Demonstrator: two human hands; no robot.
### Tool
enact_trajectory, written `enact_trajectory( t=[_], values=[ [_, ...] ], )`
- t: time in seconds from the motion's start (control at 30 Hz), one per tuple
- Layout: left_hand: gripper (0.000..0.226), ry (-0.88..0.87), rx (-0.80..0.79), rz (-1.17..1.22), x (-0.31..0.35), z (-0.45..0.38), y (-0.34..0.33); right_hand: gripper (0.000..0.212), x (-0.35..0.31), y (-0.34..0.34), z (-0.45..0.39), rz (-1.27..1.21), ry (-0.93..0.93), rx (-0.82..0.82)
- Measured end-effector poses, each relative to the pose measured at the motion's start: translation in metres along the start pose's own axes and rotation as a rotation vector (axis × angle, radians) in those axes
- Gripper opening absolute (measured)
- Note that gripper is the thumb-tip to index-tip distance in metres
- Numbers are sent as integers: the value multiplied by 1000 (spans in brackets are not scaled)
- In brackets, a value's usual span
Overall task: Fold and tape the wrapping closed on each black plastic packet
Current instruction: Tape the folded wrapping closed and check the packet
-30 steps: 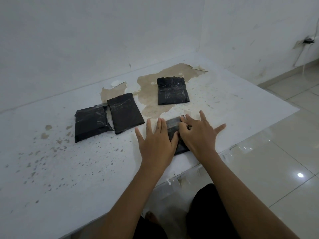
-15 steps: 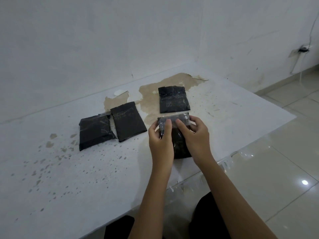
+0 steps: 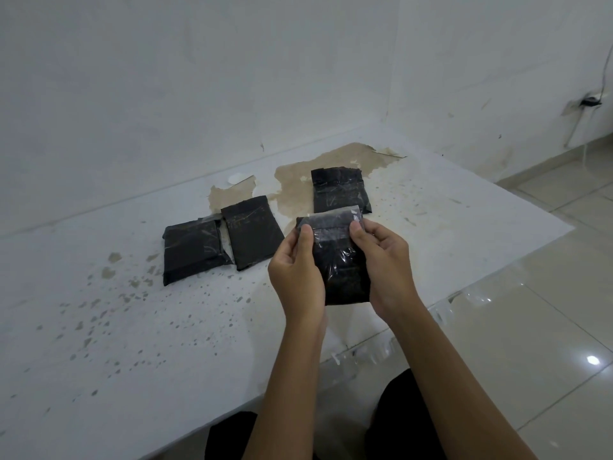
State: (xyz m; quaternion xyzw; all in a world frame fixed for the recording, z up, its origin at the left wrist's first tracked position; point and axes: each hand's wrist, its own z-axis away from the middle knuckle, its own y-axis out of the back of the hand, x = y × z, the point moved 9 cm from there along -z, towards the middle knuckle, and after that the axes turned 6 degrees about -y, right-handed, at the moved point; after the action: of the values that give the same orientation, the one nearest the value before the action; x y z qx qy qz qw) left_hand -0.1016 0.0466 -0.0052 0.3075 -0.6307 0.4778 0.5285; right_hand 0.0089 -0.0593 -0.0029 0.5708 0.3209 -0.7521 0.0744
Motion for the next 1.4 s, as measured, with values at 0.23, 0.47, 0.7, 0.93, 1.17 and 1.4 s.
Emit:
enact_trajectory(
  t=[0.23, 0.47, 0.7, 0.93, 1.17, 1.4],
  values=[
    [19, 85, 12, 82, 1, 5, 5, 25, 0, -8, 5, -127, -93, -85],
    [11, 137, 23, 138, 5, 10, 9, 27, -2, -18, 5, -132, -134, -165],
    [11, 47, 33, 94, 16, 9, 11, 32, -4, -18, 10, -126, -131, -181],
    [14, 13, -5, 114, 21, 11, 3, 44, -19, -19, 10, -57, -74, -108],
    [18, -95, 10, 64, 34, 12, 2, 34, -20, -15, 12, 0, -40, -104],
    [24, -197, -37, 38, 47, 17, -5, 37, -32, -26, 21, 128, 64, -86]
  ],
)
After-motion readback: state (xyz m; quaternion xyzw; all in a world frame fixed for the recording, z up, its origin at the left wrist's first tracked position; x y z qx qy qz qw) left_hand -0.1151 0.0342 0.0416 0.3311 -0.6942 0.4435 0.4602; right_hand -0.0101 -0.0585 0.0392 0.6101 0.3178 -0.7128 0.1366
